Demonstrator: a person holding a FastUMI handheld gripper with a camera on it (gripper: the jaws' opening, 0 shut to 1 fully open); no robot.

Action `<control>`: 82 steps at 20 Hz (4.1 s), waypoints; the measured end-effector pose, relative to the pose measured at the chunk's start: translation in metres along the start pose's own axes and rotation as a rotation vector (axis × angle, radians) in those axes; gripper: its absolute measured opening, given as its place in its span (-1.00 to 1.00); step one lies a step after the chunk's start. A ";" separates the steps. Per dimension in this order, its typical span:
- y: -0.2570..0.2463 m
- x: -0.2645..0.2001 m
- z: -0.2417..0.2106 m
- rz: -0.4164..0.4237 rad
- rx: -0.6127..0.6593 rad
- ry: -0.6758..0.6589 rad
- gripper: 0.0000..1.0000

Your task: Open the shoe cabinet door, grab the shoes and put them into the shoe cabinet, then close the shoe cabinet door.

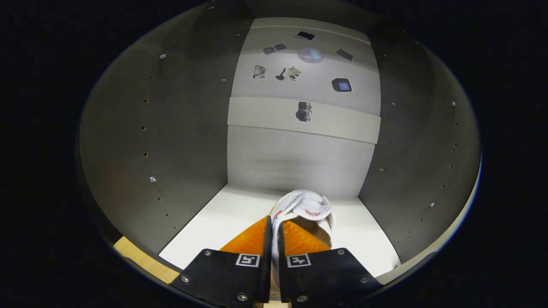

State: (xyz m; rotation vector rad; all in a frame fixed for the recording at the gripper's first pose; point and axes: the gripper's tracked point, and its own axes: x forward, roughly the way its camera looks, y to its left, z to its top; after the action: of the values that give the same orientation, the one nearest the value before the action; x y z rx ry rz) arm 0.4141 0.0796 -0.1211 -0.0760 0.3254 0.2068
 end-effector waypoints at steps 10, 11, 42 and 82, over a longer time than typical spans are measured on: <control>0.004 -0.001 -0.002 -0.014 -0.025 0.009 -0.58; 0.005 -0.002 -0.003 -0.012 -0.020 0.010 -0.57; 0.002 -0.235 0.055 -0.132 0.039 -0.250 -0.09; -0.237 -0.501 -0.041 -0.441 0.220 -0.238 0.66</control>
State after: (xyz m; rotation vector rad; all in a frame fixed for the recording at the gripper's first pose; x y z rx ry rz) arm -0.0122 -0.2513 0.0127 0.0948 0.0873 -0.2561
